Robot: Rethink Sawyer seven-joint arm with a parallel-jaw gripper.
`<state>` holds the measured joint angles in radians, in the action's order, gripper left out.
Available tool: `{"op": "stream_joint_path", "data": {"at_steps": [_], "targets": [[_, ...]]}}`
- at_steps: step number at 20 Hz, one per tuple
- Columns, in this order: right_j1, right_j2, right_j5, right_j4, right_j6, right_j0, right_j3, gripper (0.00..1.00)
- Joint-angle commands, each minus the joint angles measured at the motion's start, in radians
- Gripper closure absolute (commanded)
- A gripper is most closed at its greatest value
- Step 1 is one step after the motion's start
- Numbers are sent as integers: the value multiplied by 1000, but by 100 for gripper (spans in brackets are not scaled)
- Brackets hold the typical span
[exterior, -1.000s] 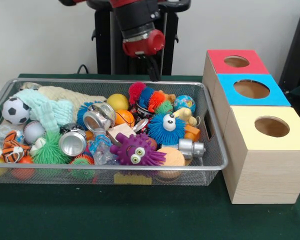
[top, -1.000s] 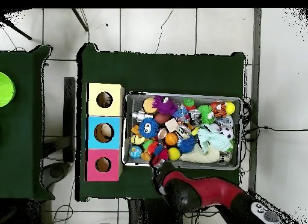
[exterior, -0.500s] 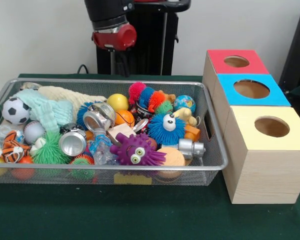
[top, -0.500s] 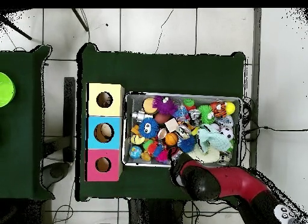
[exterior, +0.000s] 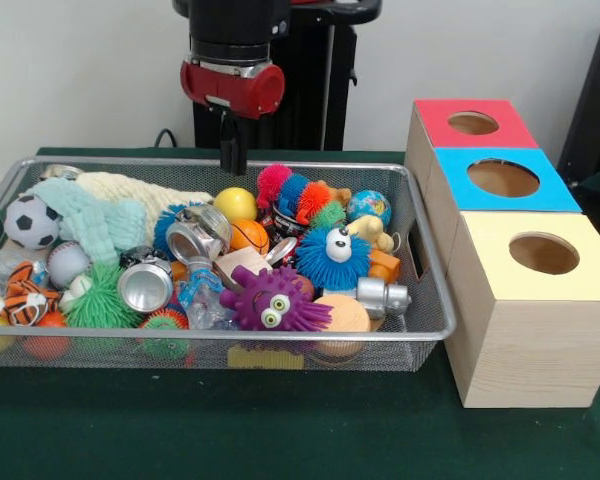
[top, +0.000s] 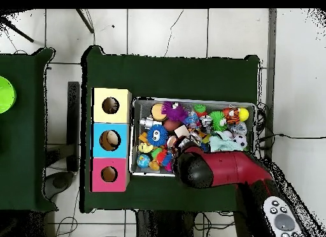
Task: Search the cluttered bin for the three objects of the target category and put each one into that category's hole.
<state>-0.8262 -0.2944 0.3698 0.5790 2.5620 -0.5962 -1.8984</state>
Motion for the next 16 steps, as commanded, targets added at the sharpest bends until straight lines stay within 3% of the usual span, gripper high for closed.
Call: {"op": "stream_joint_path", "data": {"at_steps": [1, 6, 10, 13, 16], "targets": [[-1, 298, 8, 75, 245, 113, 227, 100], [-24, 262, 7, -14, 108, 55, 187, 100], [-11, 108, 54, -92, -67, -91, 154, 100], [8, 23, 93, -98, -188, -177, 171, 100], [31, -11, 74, -70, -219, -222, 188, 100]]}}
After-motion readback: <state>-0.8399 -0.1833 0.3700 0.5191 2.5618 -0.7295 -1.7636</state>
